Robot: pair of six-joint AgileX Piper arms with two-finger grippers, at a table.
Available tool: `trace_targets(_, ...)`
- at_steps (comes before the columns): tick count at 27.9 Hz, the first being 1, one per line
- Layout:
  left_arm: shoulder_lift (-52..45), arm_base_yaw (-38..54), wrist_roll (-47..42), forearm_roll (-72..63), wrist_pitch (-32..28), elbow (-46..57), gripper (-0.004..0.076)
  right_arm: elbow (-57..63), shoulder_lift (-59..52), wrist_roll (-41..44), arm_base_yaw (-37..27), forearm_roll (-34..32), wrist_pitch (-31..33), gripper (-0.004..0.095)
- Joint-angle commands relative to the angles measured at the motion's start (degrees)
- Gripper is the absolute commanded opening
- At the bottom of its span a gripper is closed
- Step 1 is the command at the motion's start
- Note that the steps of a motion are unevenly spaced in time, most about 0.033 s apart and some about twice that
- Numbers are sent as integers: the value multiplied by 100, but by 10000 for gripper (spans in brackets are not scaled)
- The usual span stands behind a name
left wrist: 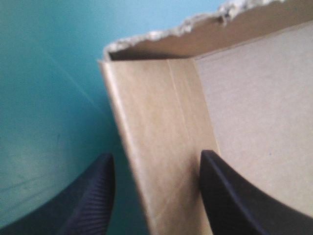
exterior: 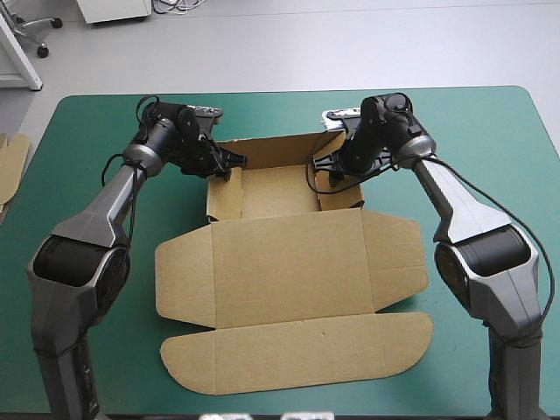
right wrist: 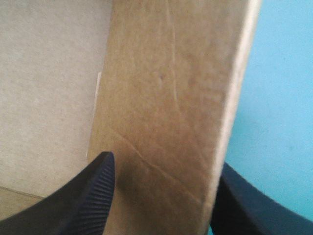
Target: Fold the box
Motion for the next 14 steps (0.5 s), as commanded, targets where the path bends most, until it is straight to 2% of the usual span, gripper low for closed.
trace_targets(1,-548,-22,15,-86,-397,-160,384,-413,-403,-52,-8,32,66,514)
trace_targets(8,-852,-22,53,-36,-538,-160,384,-726,-466,-40,-8,11,66,514)
trace_targets(14,-1239,-22,129,-40,-535,-160,355,-726,-1115,-181,-8,-230,66,512)
